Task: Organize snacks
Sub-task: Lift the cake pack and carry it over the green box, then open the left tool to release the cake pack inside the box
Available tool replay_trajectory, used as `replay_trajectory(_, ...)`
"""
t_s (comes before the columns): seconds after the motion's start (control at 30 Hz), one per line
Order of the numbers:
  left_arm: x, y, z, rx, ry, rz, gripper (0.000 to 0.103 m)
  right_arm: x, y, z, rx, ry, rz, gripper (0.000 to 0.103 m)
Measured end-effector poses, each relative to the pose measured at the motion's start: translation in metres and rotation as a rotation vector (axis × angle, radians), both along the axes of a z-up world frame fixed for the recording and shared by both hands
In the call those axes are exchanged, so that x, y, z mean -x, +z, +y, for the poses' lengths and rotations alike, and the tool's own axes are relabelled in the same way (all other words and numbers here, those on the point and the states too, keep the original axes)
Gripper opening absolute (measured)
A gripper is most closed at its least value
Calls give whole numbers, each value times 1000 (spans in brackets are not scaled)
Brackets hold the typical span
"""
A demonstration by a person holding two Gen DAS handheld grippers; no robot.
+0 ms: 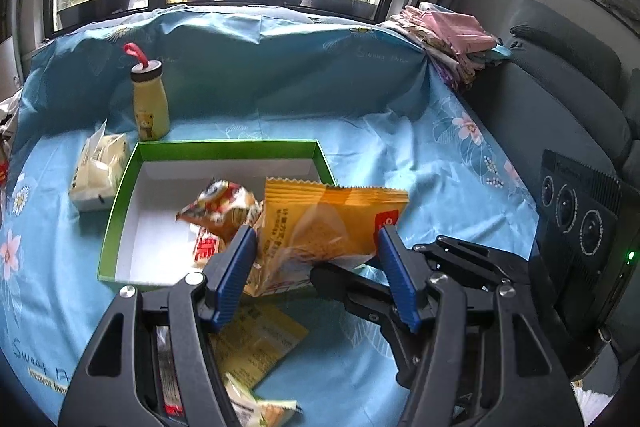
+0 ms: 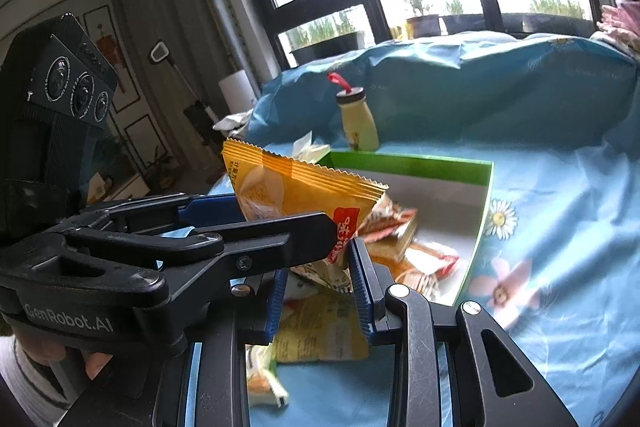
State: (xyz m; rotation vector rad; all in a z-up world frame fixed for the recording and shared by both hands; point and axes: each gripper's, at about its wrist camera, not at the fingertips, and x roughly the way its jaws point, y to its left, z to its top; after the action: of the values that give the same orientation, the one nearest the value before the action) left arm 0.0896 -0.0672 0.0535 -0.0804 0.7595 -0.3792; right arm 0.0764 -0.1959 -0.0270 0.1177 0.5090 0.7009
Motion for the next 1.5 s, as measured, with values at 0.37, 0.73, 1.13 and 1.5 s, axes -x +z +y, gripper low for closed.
replay_trajectory(0.37,-52,-9,0,49,-9,67,64,-52,5,-6,-12,-30,22,33)
replay_trajectory(0.73,-81,-41,9,79,13,165,64,-85,-21,0,4,-32,99,33)
replay_trajectory(1.13,-99,-66,21,84,58,225,64,-111,-44,16,17,-21,168,33)
replay_trajectory(1.5,-103,-74,24,78,69,240,64,-120,-52,22,27,-15,195,33)
